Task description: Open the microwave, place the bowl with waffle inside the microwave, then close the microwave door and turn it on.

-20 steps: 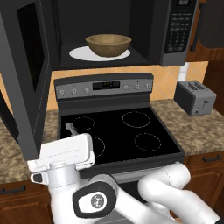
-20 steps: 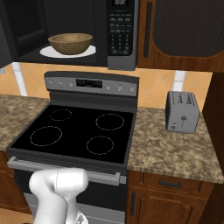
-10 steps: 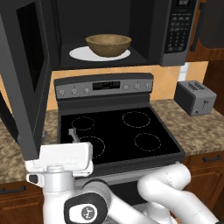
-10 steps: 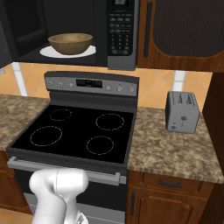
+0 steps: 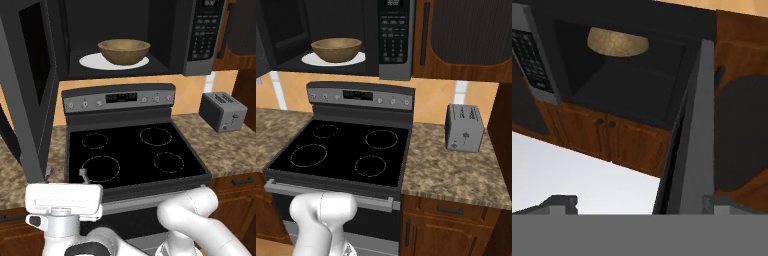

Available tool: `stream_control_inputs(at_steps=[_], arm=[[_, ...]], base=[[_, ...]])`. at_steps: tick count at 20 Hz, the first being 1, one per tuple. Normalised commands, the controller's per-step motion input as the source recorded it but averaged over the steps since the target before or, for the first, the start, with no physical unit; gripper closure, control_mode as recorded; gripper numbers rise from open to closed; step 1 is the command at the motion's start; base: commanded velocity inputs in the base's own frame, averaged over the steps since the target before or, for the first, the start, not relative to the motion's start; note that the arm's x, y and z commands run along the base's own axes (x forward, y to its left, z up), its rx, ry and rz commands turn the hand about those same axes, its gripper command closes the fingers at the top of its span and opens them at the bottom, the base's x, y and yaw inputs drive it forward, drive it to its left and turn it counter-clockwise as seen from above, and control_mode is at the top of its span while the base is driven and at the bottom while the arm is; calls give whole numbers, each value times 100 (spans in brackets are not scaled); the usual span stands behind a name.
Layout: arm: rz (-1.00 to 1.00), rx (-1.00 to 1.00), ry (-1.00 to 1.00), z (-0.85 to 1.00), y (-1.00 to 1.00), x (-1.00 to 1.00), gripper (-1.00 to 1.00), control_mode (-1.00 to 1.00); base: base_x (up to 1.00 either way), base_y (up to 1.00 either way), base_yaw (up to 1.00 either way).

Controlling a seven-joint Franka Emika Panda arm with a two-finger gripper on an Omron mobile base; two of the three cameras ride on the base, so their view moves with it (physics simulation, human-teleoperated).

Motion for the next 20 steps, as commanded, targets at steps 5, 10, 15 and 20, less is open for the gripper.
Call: stream_control_inputs(at_steps=[5,10,15,20], arm=[[2,7,-12,-14,91,37,-100,-100],[0,3,-7,-5,90,44,-100,-100],[-2,0,-15,23,40,-7,-100,-100],[-8,5,-21,46,-1,-50,-100,-100]], base=[[0,0,0],[0,0,0],[0,0,0],[0,0,0]])
